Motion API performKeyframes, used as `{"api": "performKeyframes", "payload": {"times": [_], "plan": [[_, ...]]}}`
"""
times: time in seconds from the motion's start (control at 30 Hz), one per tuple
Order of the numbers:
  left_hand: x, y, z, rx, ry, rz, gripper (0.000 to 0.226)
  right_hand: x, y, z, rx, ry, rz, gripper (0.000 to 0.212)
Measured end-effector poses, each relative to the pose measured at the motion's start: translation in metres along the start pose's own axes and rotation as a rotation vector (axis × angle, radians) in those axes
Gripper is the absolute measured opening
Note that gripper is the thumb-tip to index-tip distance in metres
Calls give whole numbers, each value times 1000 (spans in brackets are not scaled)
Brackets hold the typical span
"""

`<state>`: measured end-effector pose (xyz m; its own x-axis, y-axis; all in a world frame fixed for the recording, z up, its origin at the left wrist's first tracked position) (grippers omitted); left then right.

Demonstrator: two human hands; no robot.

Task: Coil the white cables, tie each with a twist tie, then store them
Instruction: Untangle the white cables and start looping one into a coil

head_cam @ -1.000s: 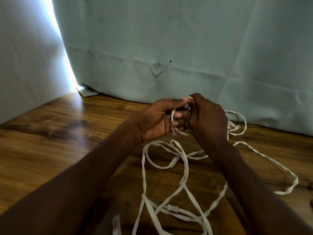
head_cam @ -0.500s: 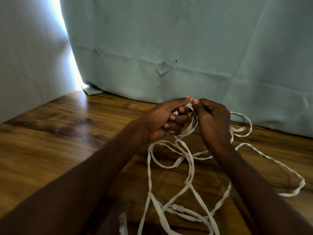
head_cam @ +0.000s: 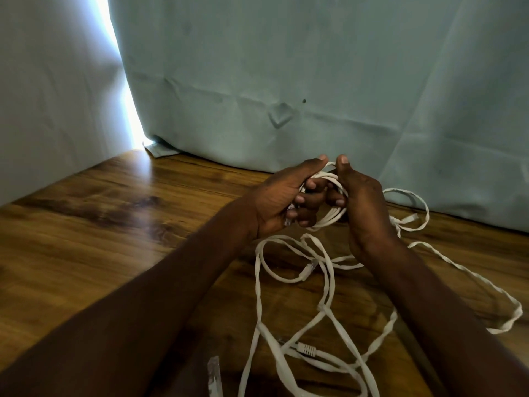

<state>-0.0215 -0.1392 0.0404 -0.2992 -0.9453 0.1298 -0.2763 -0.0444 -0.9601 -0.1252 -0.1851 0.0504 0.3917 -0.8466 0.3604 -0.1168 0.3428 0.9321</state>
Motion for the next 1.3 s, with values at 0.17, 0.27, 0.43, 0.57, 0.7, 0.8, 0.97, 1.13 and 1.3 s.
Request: {"api": "performKeyframes", "payload": {"times": [0.17,0.27,0.43,0.57,0.7,0.8,0.97,1.13,1.3], "plan": [[2,-2,10,-77,-74,-31,50,-2,13,-4,-179,105,164,46],[2,-2,15,-129,-89,-24,51,-2,16,-9,-465,119,313,25],[4,3,12,-187,-85,-8,55,-5,13,-9,-846,60,412,30],[4,1,11,-209,-63,-4,54,-8,17,-14,-858,59,459,44],[5,-1,8,-236,-39,-19,55,-13,27,-8,-854,-72,534,25],[5,-4,9,-307,-19,-57,53,-11,25,-6,-782,-9,497,32],[4,-17,37,-672,-70,-257,56,-2,4,-8,-860,174,369,31],[-6,-22,72,-938,-280,-462,60,0,-17,-30,-1079,386,390,14],[-14,-23,83,-912,-443,-557,47,-7,-16,-41,-1114,492,417,19]]}}
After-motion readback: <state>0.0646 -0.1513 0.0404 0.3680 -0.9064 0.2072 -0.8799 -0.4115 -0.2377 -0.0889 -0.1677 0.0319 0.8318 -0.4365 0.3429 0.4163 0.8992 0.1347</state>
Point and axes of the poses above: each hand's wrist, its own x-axis towards the middle knuckle, its own z-axis out of the back of the hand, y = z × x, the point moved 7 cm from there along x, towards the middle knuckle, and after that the axes turned 5 degrees about y, right-handed, at the moved point
